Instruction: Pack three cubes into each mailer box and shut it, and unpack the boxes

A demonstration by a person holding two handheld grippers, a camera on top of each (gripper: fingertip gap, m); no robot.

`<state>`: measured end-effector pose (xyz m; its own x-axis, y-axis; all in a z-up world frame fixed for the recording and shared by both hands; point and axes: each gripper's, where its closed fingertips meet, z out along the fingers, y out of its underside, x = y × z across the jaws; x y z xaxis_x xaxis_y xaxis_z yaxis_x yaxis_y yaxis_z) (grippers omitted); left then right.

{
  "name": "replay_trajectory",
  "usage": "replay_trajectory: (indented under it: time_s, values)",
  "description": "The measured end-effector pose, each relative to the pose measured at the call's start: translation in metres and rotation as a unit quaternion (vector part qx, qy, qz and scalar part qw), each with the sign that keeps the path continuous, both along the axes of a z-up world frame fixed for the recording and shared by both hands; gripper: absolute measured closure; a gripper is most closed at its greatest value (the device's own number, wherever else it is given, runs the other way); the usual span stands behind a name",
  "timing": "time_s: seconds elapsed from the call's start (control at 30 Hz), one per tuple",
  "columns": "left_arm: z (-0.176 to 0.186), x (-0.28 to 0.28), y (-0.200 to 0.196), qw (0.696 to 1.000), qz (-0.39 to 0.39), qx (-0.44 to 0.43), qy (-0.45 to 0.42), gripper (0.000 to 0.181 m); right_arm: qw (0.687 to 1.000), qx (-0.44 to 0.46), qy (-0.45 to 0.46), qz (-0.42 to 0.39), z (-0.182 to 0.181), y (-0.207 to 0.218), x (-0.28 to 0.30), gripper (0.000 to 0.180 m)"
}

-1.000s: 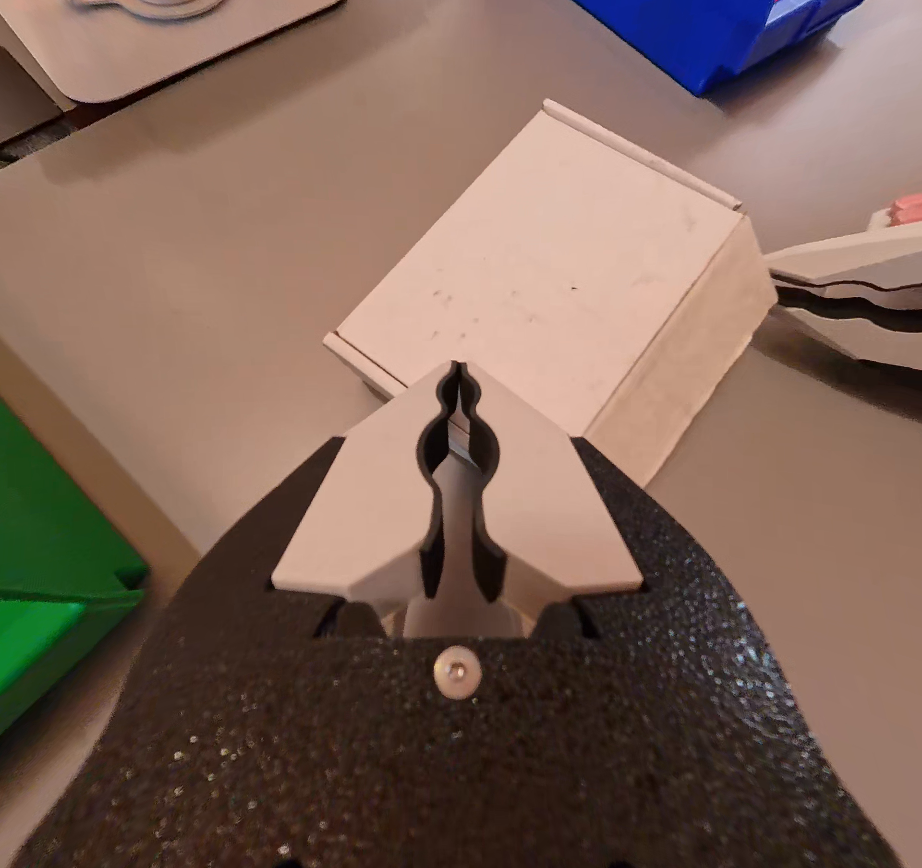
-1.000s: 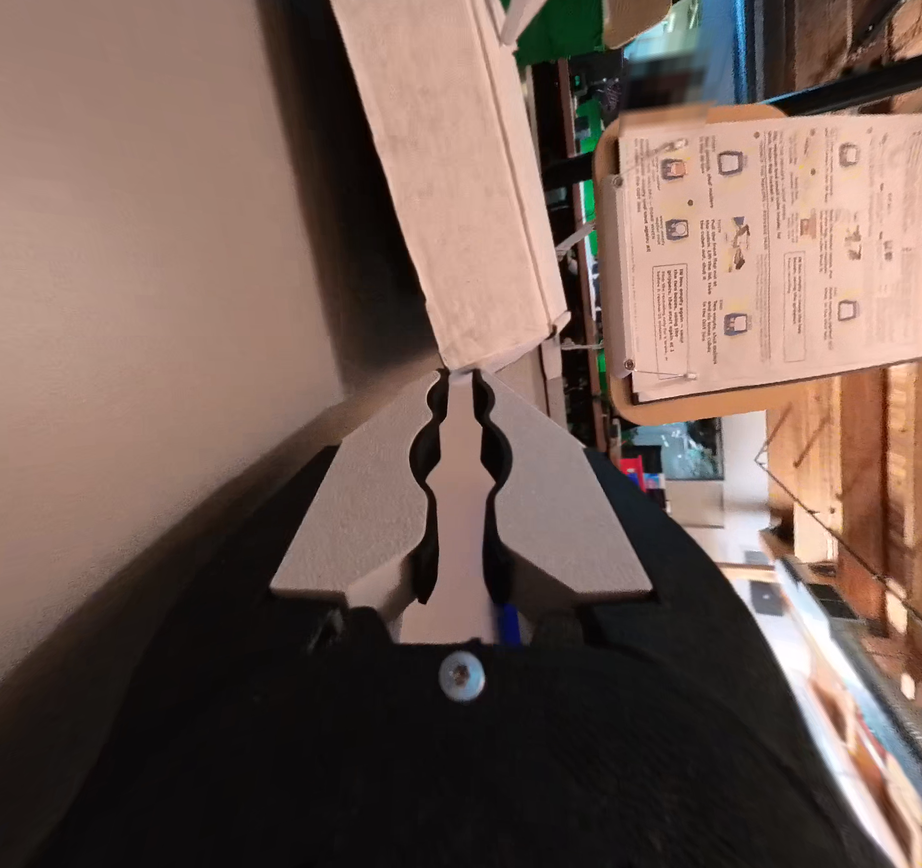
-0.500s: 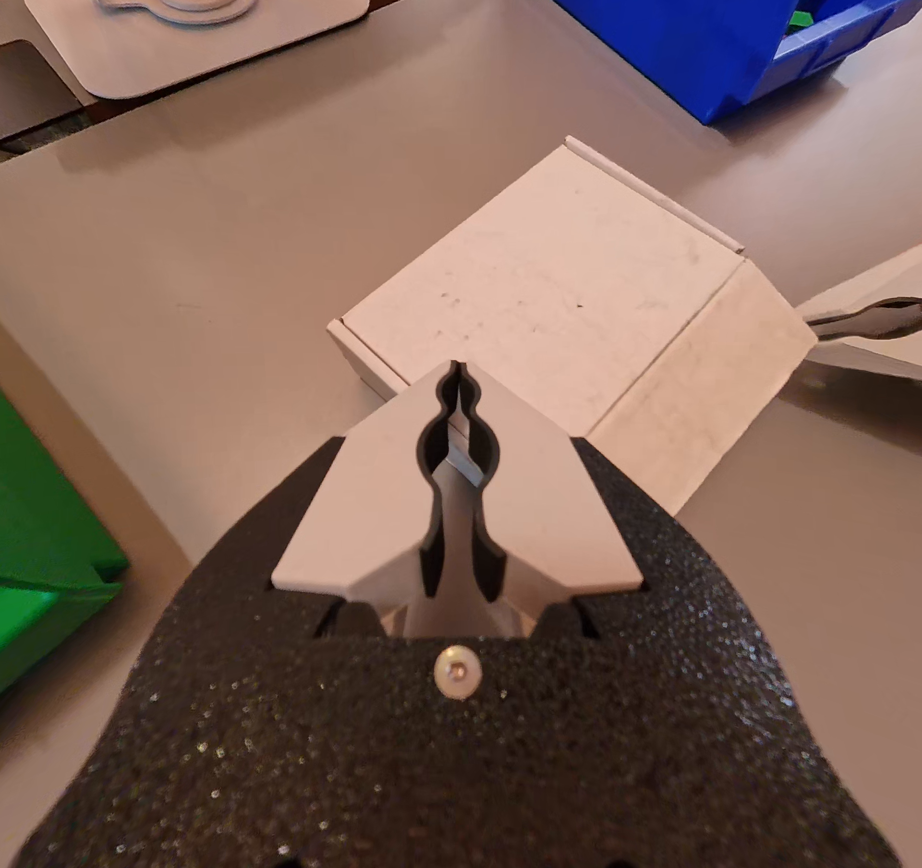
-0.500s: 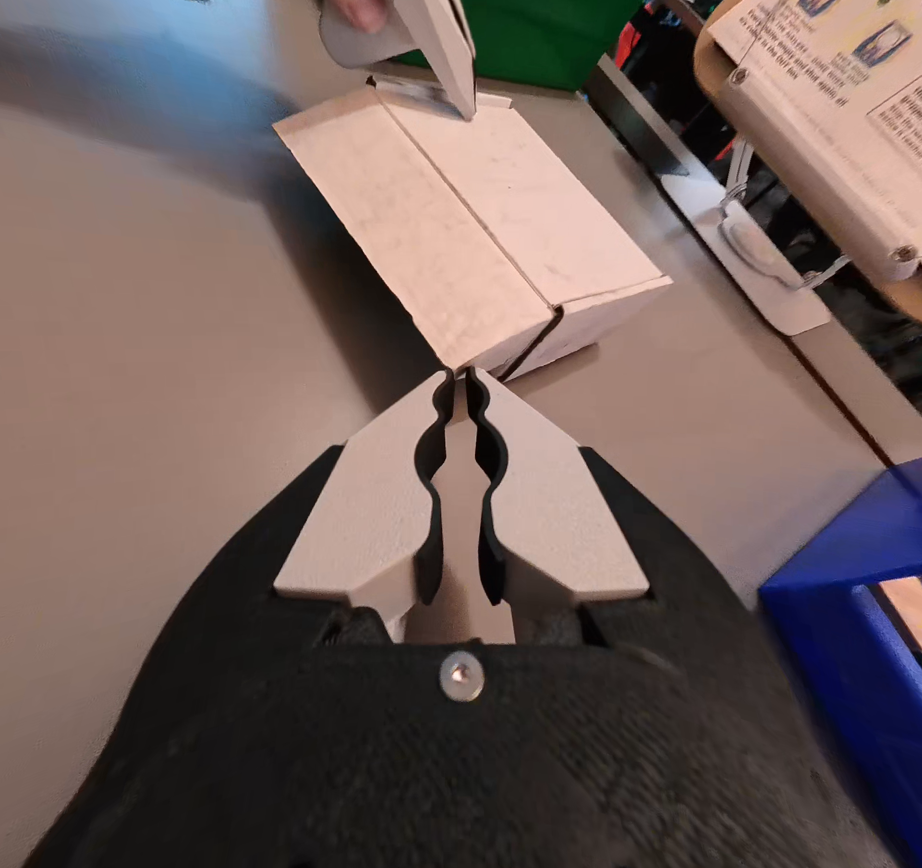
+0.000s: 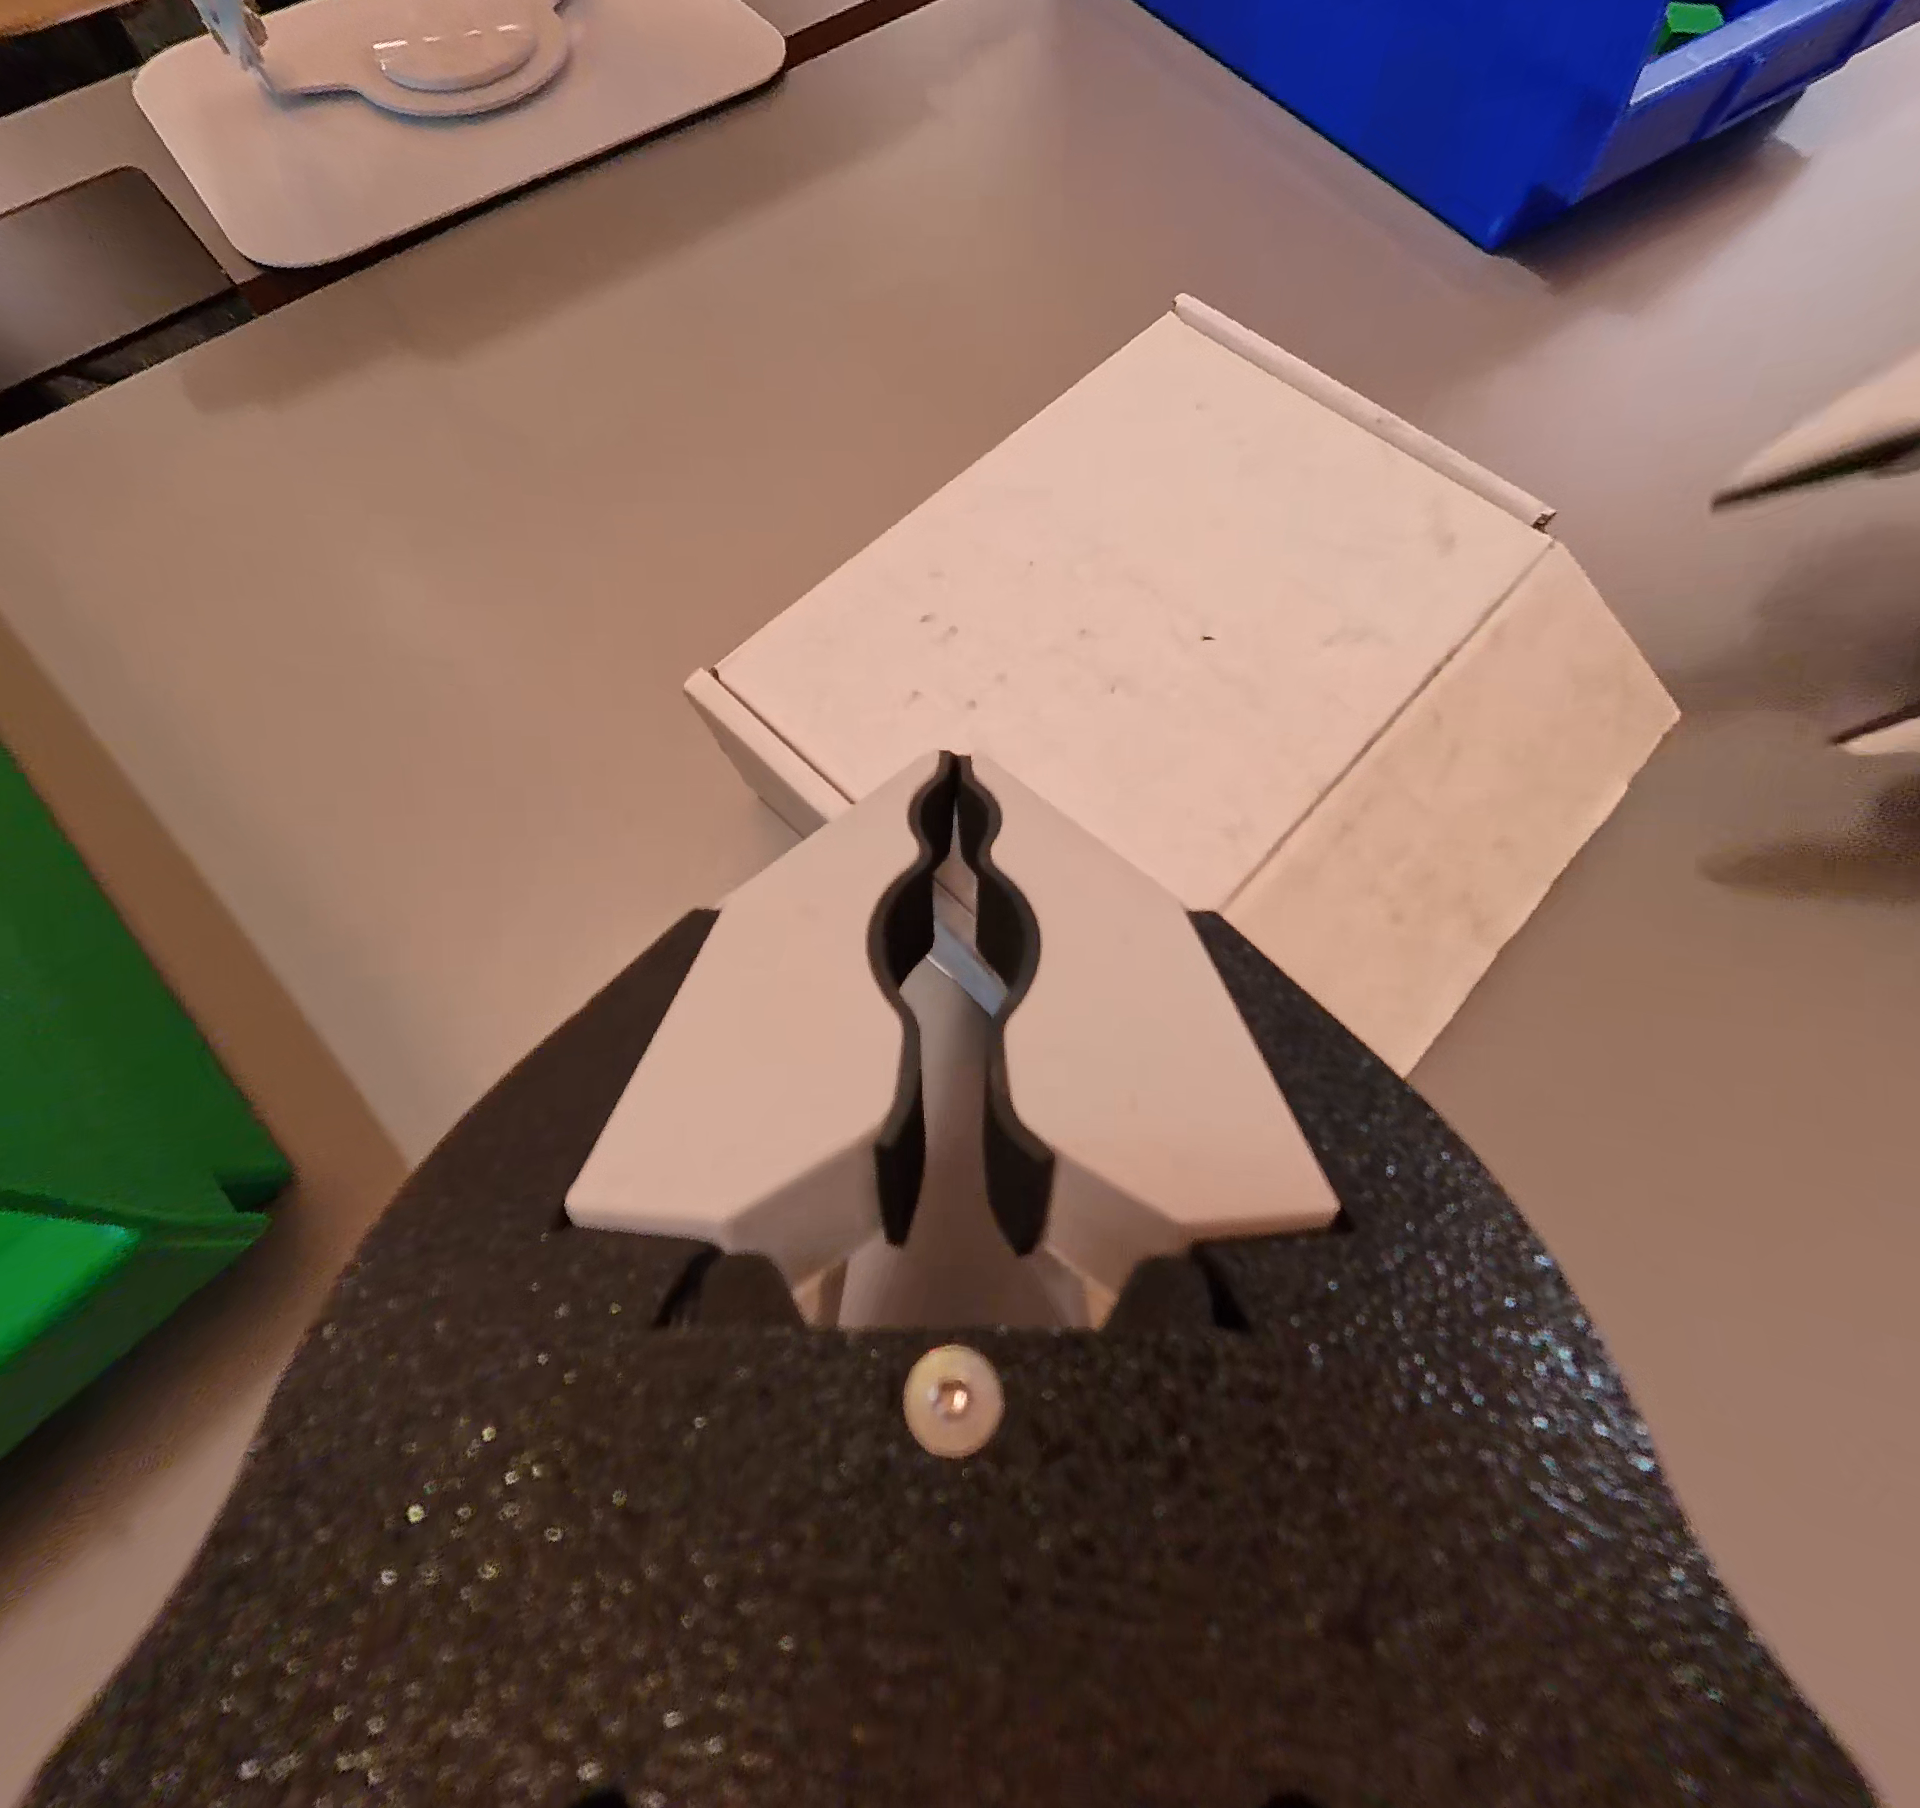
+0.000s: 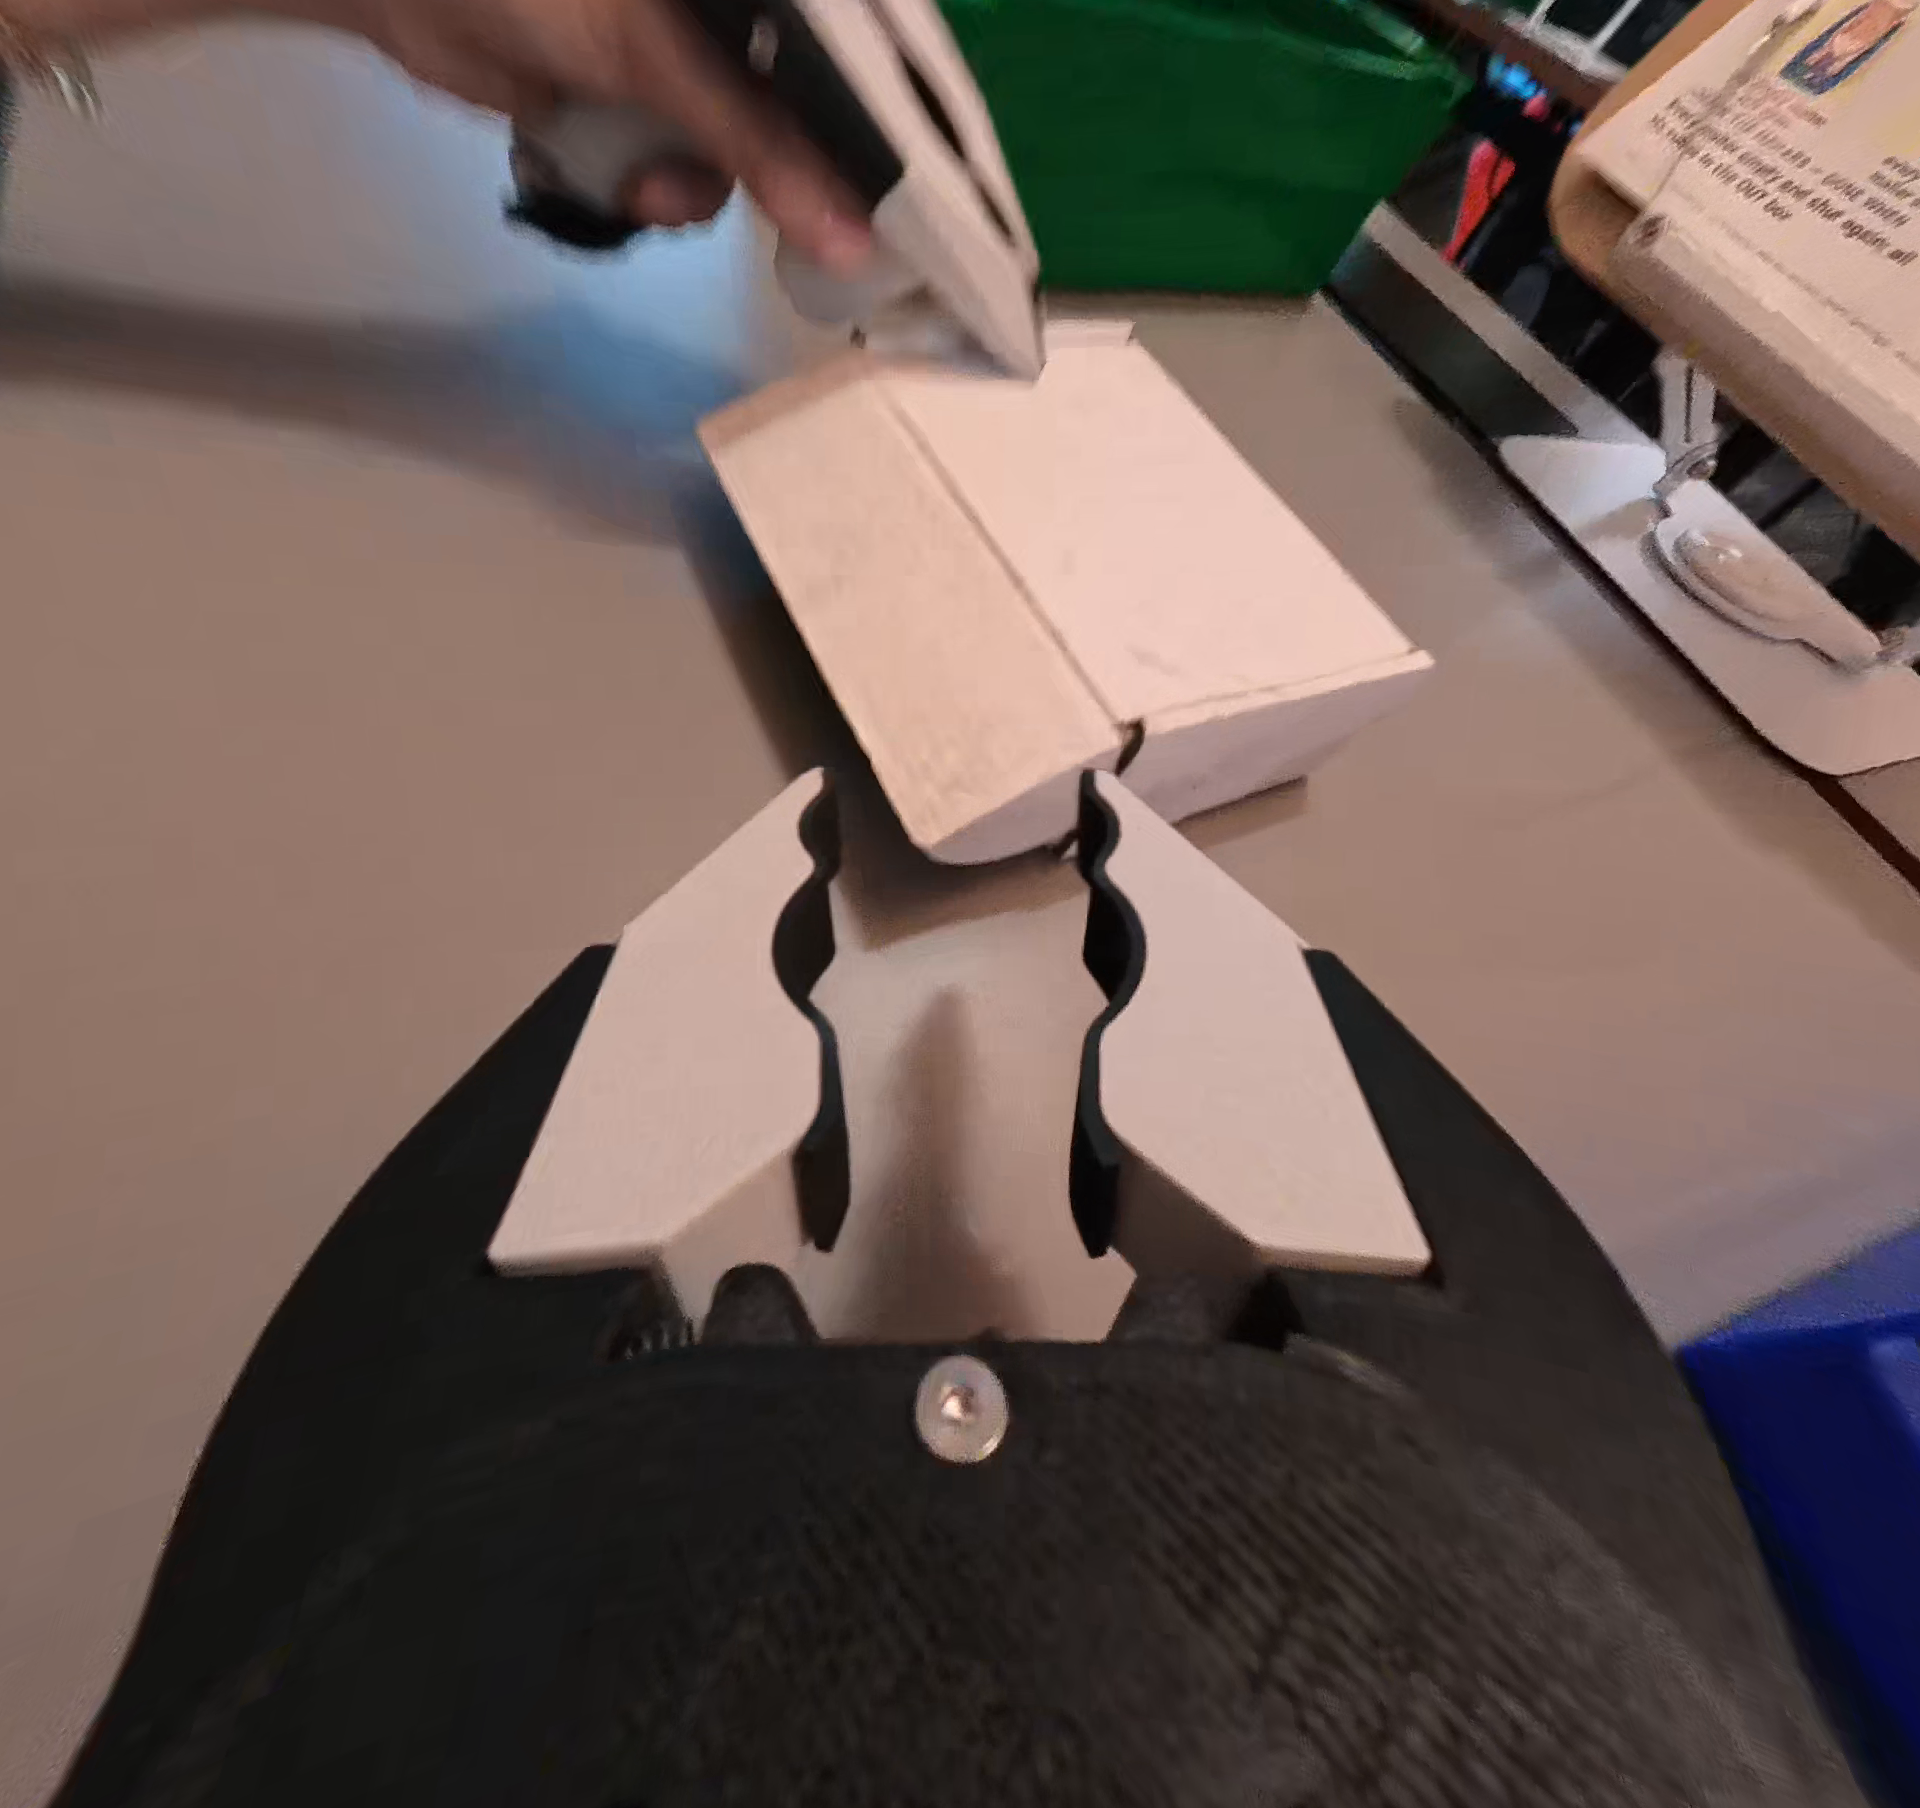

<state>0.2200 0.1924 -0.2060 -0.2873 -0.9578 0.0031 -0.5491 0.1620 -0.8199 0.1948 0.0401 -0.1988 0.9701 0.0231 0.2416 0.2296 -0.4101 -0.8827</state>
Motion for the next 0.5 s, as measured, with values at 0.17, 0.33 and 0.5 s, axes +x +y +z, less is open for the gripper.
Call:
replay_trajectory:
  time_s: [0.17, 0.33, 0.5]
  values:
    - [0.003, -0.002, 0.002, 1.000, -0.006, -0.003, -0.015, 0.179, 0.994, 0.047, 0.076, -0.058, 0.013, 0.012, 0.026, 0.115]
    - [0.026, -0.029, 0.011, 0.996, -0.038, -0.045, -0.060, 0.139, 0.995, -0.012, 0.071, -0.067, -0.004, 0.014, 0.037, 0.098]
    - [0.000, -0.071, 0.001, 0.990, -0.119, -0.077, 0.001, 0.117, 0.996, -0.028, 0.077, -0.036, -0.006, 0.007, 0.042, 0.099]
